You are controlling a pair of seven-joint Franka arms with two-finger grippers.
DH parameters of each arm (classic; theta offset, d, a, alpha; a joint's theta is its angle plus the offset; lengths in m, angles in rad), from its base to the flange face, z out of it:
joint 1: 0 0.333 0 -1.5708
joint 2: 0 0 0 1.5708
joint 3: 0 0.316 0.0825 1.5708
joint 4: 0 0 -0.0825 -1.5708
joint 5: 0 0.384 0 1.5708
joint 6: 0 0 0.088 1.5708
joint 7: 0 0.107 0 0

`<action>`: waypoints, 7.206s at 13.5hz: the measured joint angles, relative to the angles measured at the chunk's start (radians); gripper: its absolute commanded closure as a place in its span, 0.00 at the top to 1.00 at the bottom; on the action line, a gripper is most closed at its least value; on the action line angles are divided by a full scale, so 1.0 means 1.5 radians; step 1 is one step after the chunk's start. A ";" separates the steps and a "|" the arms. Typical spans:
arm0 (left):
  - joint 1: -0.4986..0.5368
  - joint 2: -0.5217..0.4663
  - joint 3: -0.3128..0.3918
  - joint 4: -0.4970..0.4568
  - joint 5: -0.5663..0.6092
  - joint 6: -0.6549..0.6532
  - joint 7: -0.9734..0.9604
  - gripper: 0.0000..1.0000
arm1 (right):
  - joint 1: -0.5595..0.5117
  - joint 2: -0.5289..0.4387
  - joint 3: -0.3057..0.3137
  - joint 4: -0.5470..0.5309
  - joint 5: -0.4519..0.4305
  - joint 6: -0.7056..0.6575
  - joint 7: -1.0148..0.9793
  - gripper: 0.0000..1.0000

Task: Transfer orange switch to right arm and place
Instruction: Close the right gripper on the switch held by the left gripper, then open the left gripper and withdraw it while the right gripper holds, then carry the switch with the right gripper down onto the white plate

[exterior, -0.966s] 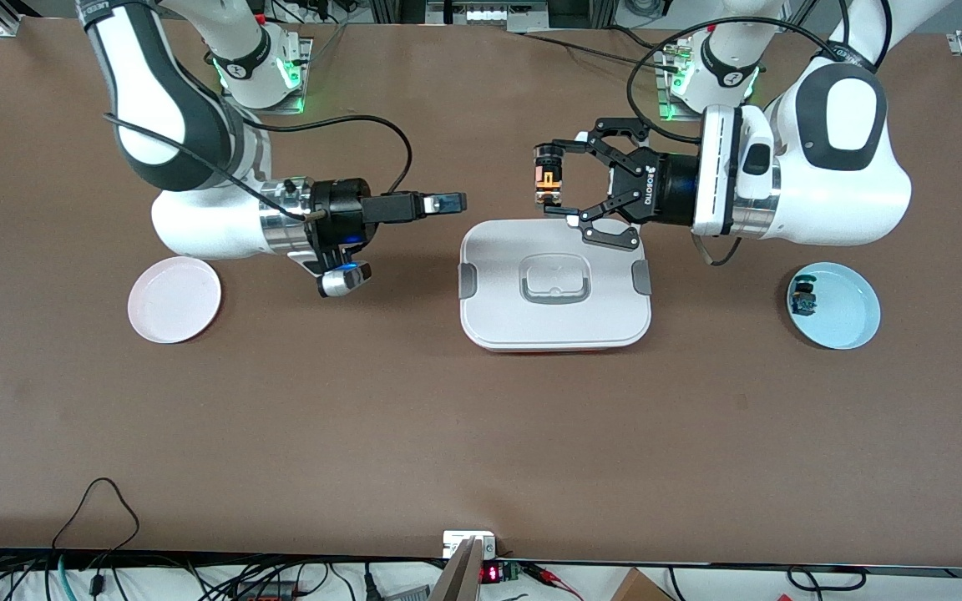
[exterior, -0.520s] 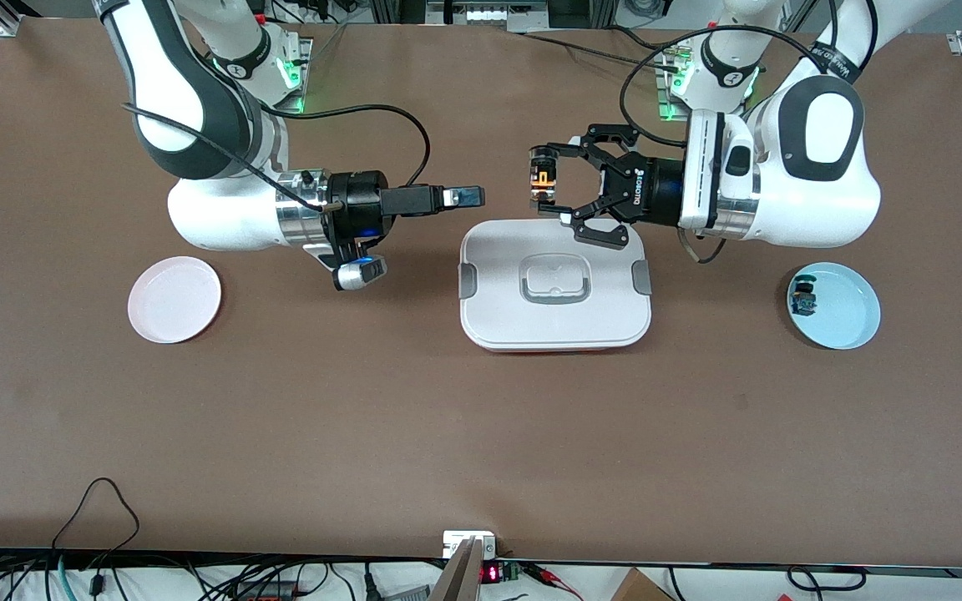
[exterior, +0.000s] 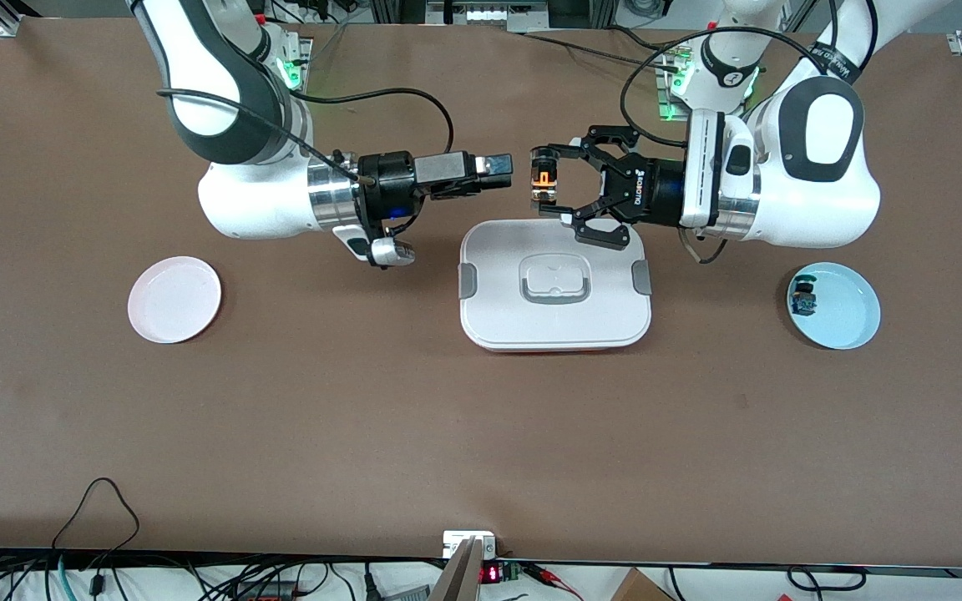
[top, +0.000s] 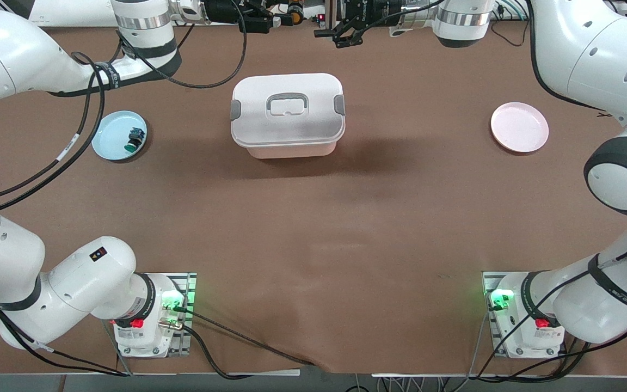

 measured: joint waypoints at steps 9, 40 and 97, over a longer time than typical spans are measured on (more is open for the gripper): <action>0.001 0.000 -0.001 0.000 0.000 0.000 0.012 0.01 | 0.019 -0.002 0.000 0.003 0.000 0.056 -0.153 1.00; 0.004 0.000 -0.001 -0.002 -0.003 0.001 0.031 0.09 | 0.044 0.013 0.013 0.024 0.049 0.111 -0.216 0.01; -0.539 -0.243 0.898 0.213 0.821 -0.235 -1.048 1.00 | -0.358 -0.007 -0.013 -0.029 -1.175 -0.123 -0.687 0.00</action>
